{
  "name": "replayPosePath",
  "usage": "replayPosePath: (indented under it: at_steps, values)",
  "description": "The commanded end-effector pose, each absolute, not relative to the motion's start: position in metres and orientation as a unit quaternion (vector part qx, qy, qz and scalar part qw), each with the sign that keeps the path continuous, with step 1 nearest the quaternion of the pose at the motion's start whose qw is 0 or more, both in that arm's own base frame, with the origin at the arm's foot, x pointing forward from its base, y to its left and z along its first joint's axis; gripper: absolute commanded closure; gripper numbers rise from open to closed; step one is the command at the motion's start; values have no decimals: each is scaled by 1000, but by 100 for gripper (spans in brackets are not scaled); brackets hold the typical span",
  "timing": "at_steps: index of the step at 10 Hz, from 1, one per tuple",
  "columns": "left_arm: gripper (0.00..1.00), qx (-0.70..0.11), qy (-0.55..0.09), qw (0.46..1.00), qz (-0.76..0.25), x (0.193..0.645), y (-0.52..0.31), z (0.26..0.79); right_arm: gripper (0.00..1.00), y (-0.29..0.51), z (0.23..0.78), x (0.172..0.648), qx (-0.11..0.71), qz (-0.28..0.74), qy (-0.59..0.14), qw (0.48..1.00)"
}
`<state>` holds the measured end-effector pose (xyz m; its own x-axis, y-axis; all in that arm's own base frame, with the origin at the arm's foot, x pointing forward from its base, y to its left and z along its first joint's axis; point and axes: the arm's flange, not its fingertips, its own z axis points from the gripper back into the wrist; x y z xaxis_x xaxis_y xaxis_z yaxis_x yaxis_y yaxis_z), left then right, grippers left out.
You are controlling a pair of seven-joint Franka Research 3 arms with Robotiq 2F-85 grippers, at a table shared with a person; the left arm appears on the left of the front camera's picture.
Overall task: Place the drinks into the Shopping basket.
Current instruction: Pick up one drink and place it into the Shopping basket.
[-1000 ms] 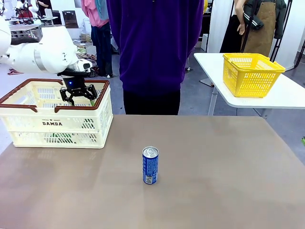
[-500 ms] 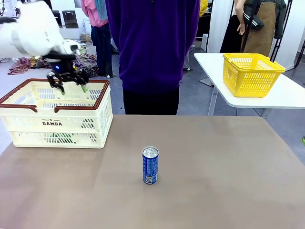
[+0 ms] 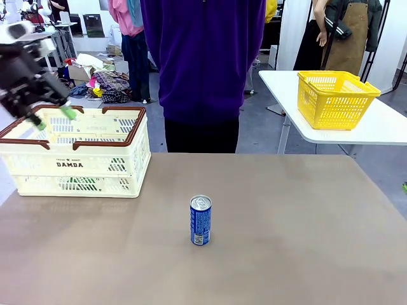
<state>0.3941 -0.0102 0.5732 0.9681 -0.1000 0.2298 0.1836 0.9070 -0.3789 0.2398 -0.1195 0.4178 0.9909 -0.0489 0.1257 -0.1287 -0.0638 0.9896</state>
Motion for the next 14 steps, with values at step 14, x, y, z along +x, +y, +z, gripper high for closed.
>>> replayPosePath:
  at_steps: [14]
  values:
    - [0,-565,-100,819,15,312,107,494,0,-120,421,242,733,33,-69,675]
